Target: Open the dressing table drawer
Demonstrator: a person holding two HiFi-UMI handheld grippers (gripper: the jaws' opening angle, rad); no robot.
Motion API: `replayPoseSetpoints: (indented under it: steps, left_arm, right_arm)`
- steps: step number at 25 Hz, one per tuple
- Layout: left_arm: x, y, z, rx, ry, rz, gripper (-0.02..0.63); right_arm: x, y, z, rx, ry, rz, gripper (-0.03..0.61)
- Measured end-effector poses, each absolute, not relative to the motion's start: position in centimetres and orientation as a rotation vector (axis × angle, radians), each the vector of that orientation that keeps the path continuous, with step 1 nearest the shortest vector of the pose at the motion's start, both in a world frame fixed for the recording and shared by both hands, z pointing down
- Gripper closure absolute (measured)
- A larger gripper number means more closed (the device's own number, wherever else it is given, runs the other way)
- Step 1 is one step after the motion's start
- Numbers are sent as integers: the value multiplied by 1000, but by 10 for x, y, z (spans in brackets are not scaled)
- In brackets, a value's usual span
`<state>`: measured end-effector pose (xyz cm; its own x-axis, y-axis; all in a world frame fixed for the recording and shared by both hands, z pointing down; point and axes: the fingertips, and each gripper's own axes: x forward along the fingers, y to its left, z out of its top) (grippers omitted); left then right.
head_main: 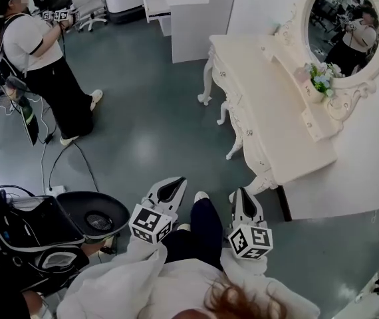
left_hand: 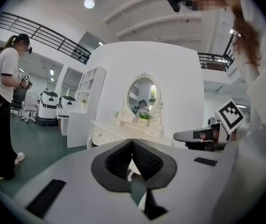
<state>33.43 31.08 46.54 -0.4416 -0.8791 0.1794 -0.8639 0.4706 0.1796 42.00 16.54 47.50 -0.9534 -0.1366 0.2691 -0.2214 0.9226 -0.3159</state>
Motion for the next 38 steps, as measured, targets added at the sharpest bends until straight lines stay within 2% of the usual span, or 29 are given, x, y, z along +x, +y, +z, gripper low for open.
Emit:
replayPoseSetpoints:
  steps: [18,29,38]
  left_arm:
    - [215,224,452,1419,-2543,-121,597]
    - [175,206,458,1327,-2584,-145,597]
    - [160,192,466,1291,-2603,-151,597]
  right_arm:
    - [294,70,467,170,-2854,522,541]
    - [240,45,474,72,-2841,522,543]
    - [224,26,481,55,-2838,518,542]
